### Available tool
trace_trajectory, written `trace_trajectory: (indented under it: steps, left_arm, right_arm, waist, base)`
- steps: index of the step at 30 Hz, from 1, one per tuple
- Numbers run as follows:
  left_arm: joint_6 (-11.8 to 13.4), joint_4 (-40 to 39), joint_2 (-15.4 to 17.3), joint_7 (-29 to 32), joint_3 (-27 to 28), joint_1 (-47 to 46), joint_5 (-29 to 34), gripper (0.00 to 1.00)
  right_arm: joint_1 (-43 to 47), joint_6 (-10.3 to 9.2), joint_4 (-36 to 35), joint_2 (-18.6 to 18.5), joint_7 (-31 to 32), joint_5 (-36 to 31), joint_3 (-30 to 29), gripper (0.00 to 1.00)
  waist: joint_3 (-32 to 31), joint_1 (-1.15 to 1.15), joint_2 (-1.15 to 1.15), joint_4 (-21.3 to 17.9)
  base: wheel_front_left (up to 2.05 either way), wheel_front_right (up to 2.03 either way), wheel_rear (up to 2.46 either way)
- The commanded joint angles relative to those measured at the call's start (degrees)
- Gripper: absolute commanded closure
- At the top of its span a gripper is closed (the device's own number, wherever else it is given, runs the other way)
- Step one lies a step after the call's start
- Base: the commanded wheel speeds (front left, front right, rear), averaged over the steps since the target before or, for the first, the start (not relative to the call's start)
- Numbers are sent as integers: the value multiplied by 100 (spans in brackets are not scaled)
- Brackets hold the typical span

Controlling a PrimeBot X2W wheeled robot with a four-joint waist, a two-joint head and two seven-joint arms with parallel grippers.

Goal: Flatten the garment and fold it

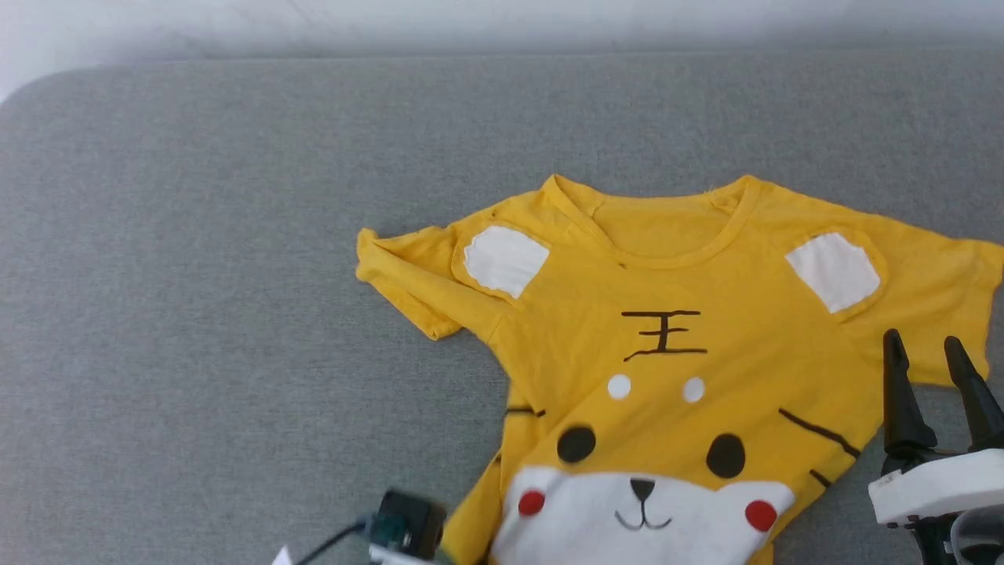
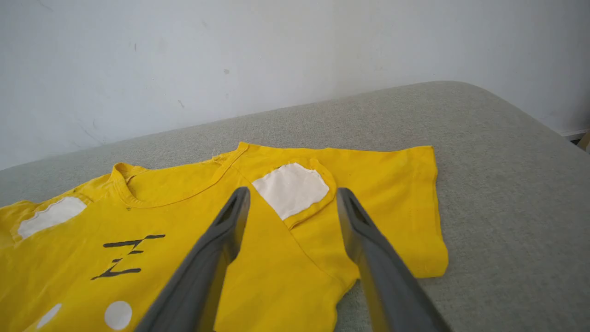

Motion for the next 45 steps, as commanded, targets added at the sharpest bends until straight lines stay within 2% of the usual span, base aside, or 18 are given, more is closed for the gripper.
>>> trace_trajectory:
  steps: [1,9,12,13,14,15,17,22,25,27,29,34,38,45]
  left_arm:
    - [34,-39,22,31,7,101,-40,100]
    - [307,-734,381,930,-209,1477,-522,100]
    - [447,-830,382,846,-116,1641,-530,100]
    - [480,-814,381,720,-67,1637,-467,84]
    - [501,-785,366,563,-11,1615,-412,48]
    - [513,-746,331,386,50,1584,-385,0]
    - [521,-657,232,-5,205,1490,-376,0]
    - [353,-607,106,-597,638,1125,-662,0]
    - [454,-730,19,-1061,974,587,-476,0]
    - [458,-778,-41,-1327,1001,157,-245,0]
    - [403,-785,-152,-1540,891,-281,-41,0]
    - [6,-465,-482,-1705,226,-1315,317,0]
    - [-290,221,-675,-1538,-299,-1905,530,0]
    - [-458,1591,-830,-1291,-677,-2424,673,0]
  right_arm:
    - [43,-11,5,8,-25,42,-7,0]
    - [164,-11,79,8,18,63,-17,0]
    - [201,-11,90,8,38,55,-68,0]
    - [217,-11,93,8,41,51,-84,0]
    - [232,-11,93,8,46,46,-85,0]
    - [244,-11,92,8,53,45,-76,0]
    - [248,-11,84,8,72,46,-56,0]
    - [234,-11,47,8,104,46,-45,0]
    - [218,-11,14,8,109,39,-36,0]
    - [204,-11,-4,8,111,39,-21,0]
    - [184,-11,-19,8,114,34,-44,0]
    - [60,-11,-160,8,126,-27,-231,0]
    - [-72,-11,-415,8,174,-56,-415,0]
    - [-255,-11,-821,8,226,-106,-612,0]
  waist:
    - [-111,0,-1,94]
    - [-287,0,-1,230]
    - [-345,0,-1,297]
    - [-367,0,-1,323]
    - [-386,0,-1,342]
    - [-402,0,-1,355]
    - [-426,0,-1,368]
    - [-424,0,-1,375]
    - [-366,0,-1,356]
    - [-315,0,-1,323]
    - [-272,0,-1,288]
    - [-179,0,-1,159]
    - [-104,0,-1,14]
    - [42,0,-1,-261]
  base:
    - [0,0,0]
    - [0,0,0]
    - [0,0,0]
    - [0,0,0]
    - [0,0,0]
    - [0,0,0]
    - [0,0,0]
    - [0,0,0]
    - [0,0,0]
    - [0,0,0]
    - [0,0,0]
    - [0,0,0]
    - [0,0,0]
    - [0,0,0]
